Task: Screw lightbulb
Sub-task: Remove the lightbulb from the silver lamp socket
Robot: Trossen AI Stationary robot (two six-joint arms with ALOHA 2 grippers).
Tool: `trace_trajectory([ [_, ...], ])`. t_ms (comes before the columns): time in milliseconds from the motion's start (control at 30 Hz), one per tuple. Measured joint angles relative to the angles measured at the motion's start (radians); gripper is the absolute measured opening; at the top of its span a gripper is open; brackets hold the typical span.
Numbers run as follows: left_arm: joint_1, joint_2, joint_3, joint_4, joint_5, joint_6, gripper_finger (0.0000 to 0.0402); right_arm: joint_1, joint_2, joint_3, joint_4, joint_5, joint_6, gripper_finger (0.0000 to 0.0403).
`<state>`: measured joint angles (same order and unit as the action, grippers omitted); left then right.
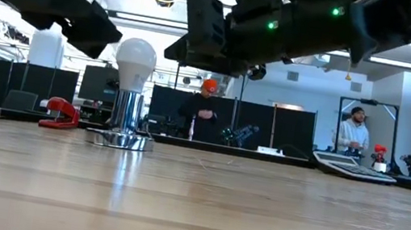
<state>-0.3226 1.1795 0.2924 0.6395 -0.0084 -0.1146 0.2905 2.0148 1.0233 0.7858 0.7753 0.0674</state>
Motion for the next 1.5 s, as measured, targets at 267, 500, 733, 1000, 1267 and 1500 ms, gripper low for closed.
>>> trace_trajectory([
  [267, -0.054, -0.187, 0.000, -0.220, -0.236, -0.028, 0.0210, 0.036, -0.056, -0.004, -0.028, 0.038, 0.019, 0.0179],
  [500, -0.062, -0.499, -0.001, -0.475, -0.405, 0.003, 0.0210, 0.003, -0.124, -0.034, -0.093, -0.216, 0.182, 0.0179],
  [733, -0.015, -0.643, -0.002, -0.651, -0.472, 0.006, 0.0210, -0.137, -0.109, -0.036, -0.146, -0.485, 0.250, 0.0179],
  [1000, 0.076, -0.629, -0.002, -0.719, -0.505, 0.046, 0.0210, -0.183, -0.118, -0.035, -0.061, -0.471, 0.222, 0.0179],
  [1267, 0.200, -0.629, -0.003, -0.685, -0.439, 0.113, 0.0210, -0.192, -0.154, -0.034, -0.179, -0.515, 0.066, 0.0176],
  [1500, 0.334, -0.579, -0.003, -0.661, -0.398, 0.096, 0.0210, -0.308, -0.198, -0.034, -0.271, -0.750, -0.084, 0.0162],
])
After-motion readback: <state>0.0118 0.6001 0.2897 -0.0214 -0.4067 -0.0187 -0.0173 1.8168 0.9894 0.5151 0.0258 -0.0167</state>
